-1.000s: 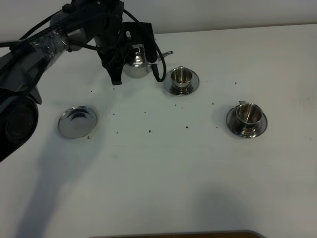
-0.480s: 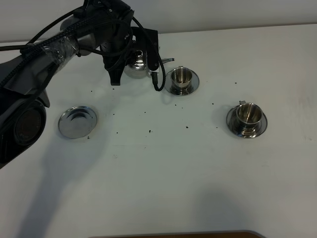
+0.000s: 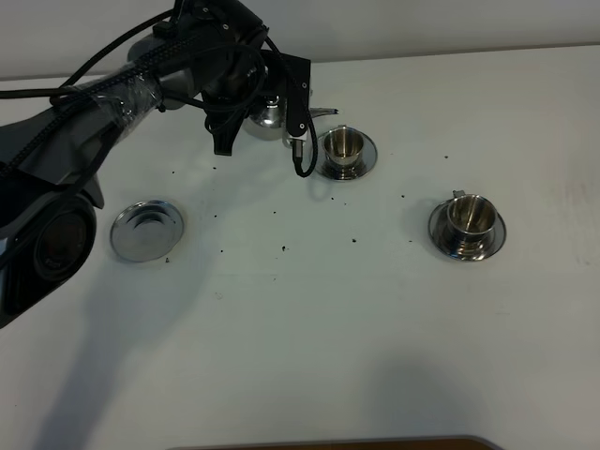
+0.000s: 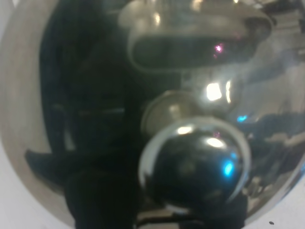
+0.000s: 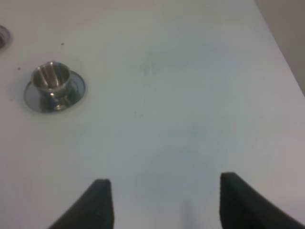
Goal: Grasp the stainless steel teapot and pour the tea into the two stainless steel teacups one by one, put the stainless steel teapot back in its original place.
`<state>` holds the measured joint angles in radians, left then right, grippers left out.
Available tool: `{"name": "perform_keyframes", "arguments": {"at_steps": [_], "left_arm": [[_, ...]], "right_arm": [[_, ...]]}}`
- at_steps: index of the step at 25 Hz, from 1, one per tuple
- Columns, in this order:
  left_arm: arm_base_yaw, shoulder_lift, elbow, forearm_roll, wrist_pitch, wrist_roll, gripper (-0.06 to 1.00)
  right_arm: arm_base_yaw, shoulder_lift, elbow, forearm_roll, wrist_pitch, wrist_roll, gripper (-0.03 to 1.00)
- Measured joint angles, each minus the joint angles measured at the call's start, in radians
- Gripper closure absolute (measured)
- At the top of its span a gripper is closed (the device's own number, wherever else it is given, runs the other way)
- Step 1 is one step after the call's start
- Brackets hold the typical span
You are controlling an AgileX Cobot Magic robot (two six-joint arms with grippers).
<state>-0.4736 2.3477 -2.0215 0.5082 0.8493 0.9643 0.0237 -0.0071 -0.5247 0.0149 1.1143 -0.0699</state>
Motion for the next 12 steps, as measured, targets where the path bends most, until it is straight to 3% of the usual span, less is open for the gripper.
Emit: {"name": "perform_keyframes", "arguments": {"at_steps": [6,12], "left_arm": [[-0.01,0.008,0.0,0.071,-0.016,0.02,0.69],[-0.023,0.008,0.0,0.093,-0.044,0.061,0.69]], "right_arm": [[0.0,0.0,0.0,0.0,0.0,0.0,0.48],[0.0,0.0,0.0,0.0,0.0,0.001,0.48]]}}
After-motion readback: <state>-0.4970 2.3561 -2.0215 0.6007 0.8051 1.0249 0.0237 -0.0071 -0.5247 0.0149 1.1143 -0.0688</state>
